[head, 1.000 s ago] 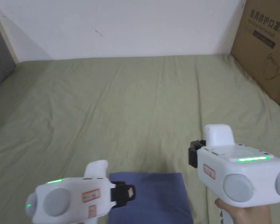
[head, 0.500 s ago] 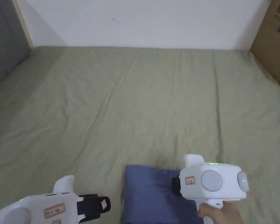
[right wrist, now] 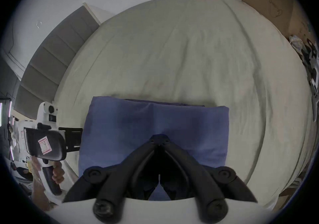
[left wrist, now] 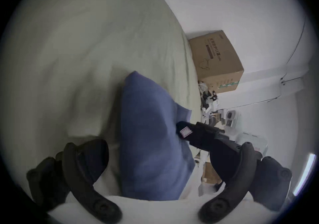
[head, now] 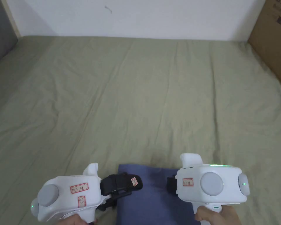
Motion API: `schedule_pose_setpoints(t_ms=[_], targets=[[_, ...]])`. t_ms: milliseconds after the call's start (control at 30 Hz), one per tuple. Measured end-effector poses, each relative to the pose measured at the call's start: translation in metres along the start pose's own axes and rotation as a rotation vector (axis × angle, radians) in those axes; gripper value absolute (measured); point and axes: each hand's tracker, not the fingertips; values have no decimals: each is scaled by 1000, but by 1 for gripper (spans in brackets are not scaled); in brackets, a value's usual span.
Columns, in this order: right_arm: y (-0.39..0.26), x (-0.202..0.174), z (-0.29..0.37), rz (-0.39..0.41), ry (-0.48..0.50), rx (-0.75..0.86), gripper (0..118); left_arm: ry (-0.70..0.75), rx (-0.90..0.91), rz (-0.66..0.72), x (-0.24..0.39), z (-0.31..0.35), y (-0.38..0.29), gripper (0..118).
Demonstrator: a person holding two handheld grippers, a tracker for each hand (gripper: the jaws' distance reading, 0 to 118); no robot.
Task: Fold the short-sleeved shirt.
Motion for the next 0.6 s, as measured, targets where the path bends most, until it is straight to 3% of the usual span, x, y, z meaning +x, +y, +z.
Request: schedule_pose_setpoints(t_ms=[233,267,300,333,367,467,600], targets=[[-1,6,-1,-24,21,11,1,-124,-81,38,-4,-36,-1,116],[-1,6,-1,-28,24,13,1,-120,-85,24,-5,-34,1,106],[-1,6,-1,-30,25,14,1,-123,-86,26,-7,-29,4,81],[-1,6,0,-30,24,17,1,-92,-75,66,-12,-25,6,35],[0,6,2,-32,23,22,1,10,-89,87,-20,-25,8,25],[2,2,7,-39,34,37,1,-112,-113,125,-29,-23,8,25],[6,-11,25,-11,17,115,1,-22,-142,9,-17,-16,13,25]])
